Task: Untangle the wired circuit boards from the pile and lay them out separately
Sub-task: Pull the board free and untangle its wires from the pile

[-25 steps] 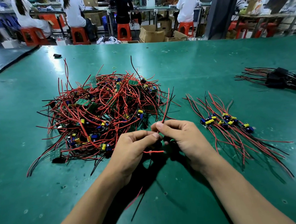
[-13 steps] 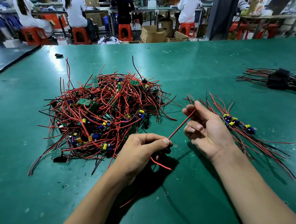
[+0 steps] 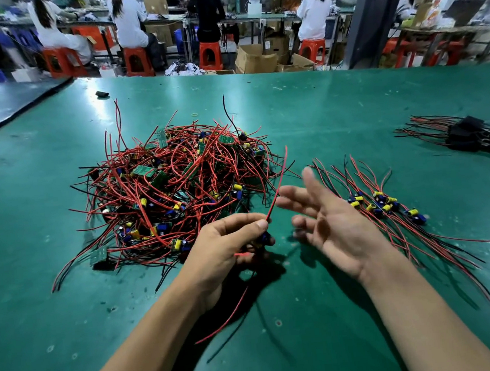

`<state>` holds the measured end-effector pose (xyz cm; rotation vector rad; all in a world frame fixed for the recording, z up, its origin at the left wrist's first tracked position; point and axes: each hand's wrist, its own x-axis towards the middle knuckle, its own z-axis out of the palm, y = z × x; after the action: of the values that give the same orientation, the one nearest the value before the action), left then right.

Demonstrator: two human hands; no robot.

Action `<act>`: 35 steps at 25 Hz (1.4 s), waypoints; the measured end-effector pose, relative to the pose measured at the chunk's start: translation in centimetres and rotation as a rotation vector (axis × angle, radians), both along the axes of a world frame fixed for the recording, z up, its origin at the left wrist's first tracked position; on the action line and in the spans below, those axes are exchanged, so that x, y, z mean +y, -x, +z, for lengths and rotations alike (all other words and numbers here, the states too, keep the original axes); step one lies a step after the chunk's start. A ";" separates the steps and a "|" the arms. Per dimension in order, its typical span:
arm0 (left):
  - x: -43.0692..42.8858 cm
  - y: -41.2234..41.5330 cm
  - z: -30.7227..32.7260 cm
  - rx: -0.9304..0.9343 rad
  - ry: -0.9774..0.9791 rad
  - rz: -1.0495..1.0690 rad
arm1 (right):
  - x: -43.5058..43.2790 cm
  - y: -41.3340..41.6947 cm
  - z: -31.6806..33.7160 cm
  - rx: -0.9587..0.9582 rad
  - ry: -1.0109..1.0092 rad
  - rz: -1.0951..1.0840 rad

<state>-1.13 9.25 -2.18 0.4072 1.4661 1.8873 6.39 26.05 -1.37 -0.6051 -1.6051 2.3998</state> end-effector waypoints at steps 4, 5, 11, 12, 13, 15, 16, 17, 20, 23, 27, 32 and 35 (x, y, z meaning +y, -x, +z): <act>-0.1 0.8 0.3 -0.092 -0.045 0.024 | -1.9 -0.3 -0.5 -0.011 -0.338 0.316; -0.1 1.0 0.3 -0.108 -0.044 0.017 | -2.0 -0.3 -0.6 0.009 -0.353 0.349; -0.4 0.7 1.0 -0.201 -0.031 -0.120 | -2.0 -0.6 -0.3 0.114 -0.268 0.335; -0.5 0.6 1.2 -0.269 -0.079 -0.125 | -1.8 -0.5 -0.3 0.149 -0.203 0.290; -0.6 0.7 1.3 -0.309 -0.126 -0.119 | -1.5 -0.4 -0.2 0.208 -0.101 0.236; -0.7 0.6 1.4 -0.250 -0.140 -0.103 | -0.9 -0.3 0.1 0.348 0.093 0.123; -0.7 0.4 1.4 -0.189 -0.122 -0.095 | -0.8 -0.3 0.2 0.400 0.136 0.074; -0.6 0.2 1.4 -0.139 -0.109 -0.083 | -0.8 -0.2 0.3 0.427 0.105 0.029; -0.1 -0.4 1.2 -0.069 -0.113 -0.035 | -2.0 0.0 0.0 0.387 -0.279 -0.075; 0.1 -0.5 1.2 -0.046 -0.100 0.034 | -2.9 -0.2 -0.3 0.353 -0.559 -0.030; 0.1 0.0 1.4 -0.071 -0.128 0.086 | -2.4 -0.5 0.1 0.342 -0.691 0.096; 0.2 0.2 1.1 -0.141 -0.136 0.132 | -1.0 -0.8 0.3 0.299 -0.745 0.195; 0.2 0.1 1.0 -0.134 -0.163 0.157 | -0.7 -0.9 0.4 0.280 -0.660 0.216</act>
<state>-1.18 9.44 -1.18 0.2410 1.2933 2.1246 7.31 25.38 -0.96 0.0255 -2.2307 1.7793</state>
